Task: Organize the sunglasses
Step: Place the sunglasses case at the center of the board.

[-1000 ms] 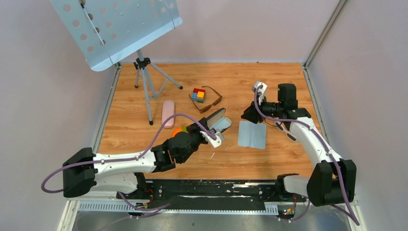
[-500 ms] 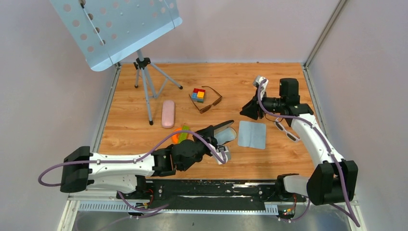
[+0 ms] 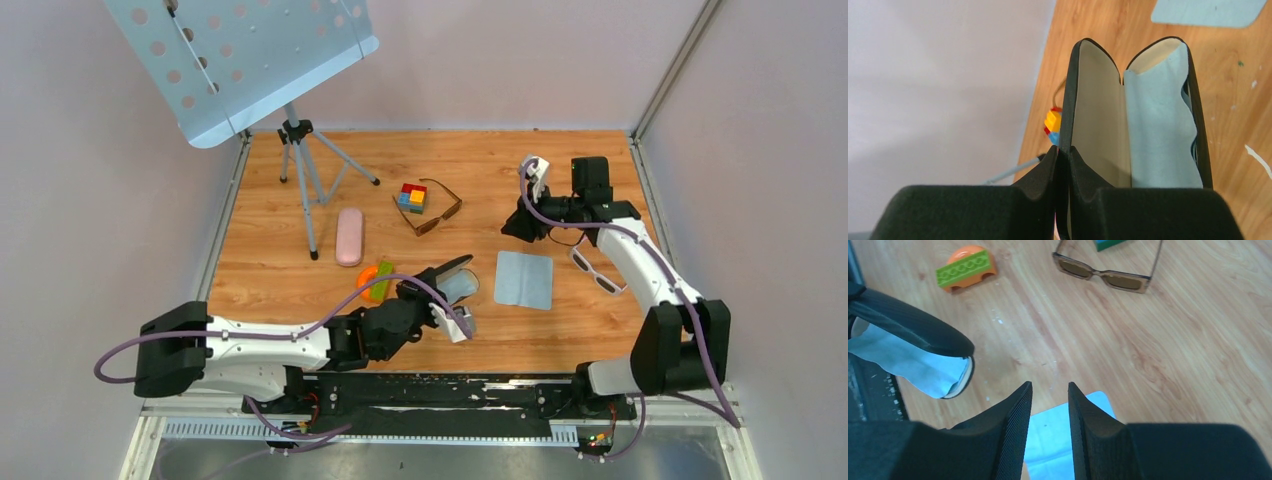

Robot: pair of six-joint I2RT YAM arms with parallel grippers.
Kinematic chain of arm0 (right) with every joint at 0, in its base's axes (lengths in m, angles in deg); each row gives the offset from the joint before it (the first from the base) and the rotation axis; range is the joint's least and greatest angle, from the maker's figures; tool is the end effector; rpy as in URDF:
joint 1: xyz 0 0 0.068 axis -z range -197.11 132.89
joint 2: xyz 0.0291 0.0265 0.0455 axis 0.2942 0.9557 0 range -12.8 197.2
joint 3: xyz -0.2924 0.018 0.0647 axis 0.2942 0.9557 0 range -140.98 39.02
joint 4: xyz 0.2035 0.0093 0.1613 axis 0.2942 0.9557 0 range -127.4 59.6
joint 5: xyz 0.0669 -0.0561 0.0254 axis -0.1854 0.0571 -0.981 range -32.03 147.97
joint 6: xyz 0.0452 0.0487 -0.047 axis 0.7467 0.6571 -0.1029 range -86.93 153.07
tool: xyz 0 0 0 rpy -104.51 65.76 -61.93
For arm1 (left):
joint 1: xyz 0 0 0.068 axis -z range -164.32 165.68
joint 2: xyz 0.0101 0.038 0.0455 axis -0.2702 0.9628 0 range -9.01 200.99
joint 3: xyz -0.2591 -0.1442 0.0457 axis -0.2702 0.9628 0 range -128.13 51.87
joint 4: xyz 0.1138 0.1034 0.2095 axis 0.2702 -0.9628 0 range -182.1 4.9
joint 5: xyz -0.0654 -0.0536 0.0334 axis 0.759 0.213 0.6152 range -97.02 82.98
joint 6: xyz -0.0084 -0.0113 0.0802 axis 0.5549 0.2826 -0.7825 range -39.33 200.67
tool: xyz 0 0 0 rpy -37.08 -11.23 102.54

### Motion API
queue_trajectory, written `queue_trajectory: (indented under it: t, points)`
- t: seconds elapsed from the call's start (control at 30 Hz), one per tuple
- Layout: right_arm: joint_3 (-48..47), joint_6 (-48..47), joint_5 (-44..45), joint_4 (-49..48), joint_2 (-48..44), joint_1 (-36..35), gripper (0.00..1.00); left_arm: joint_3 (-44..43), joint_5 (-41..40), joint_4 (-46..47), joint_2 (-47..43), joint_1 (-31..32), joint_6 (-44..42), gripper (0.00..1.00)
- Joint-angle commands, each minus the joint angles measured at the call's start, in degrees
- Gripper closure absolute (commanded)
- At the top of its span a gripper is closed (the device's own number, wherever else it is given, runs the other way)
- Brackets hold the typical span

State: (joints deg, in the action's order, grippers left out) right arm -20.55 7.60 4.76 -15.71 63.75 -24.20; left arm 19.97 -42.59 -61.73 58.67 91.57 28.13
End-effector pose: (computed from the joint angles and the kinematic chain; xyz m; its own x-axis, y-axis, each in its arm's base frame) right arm 0.2839 0.0922 0.3112 -0.2613 -0.2920 -0.9200 -0.8935 0.4338 0.1161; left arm 0.1055 -0.2517 0.2618 0.4844 0.7215 -0.4948 0.4372 0.2903 0.8512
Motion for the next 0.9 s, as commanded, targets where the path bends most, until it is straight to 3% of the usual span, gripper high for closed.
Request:
queue_trajectory:
  t: [0.0, 0.13, 0.3, 0.47, 0.63, 0.87]
  points:
    - [-4.3, -3.1, 5.4, 1.5, 4.7, 0.5, 0.64, 5.7, -6.4, 9.4, 2.3, -0.7, 8.1, 1.0]
    - [-5.0, -4.1, 6.1, 1.5, 8.3, 0.5, 0.64, 7.2, -21.2, 21.1, 10.4, -0.8, 10.8, 1.0]
    - [-4.5, -5.1, 5.8, 1.6, 9.8, 0.4, 0.64, 8.1, -37.5, 41.2, 21.8, -0.8, 7.8, 1.0]
    - [-3.7, -6.1, 6.1, 1.6, 9.1, 0.3, 0.64, 7.0, -45.7, 68.2, 34.6, -0.4, -6.5, 1.0]
    - [-3.1, -5.9, 5.9, 1.6, 8.2, 0.3, 0.64, 3.6, -47.4, 68.6, 40.4, -0.3, -9.9, 1.0]
    - [-2.3, -6.6, 6.2, 1.6, 6.9, 0.4, 0.64, 3.0, -51.9, 67.6, 39.9, -0.1, -7.2, 1.0]
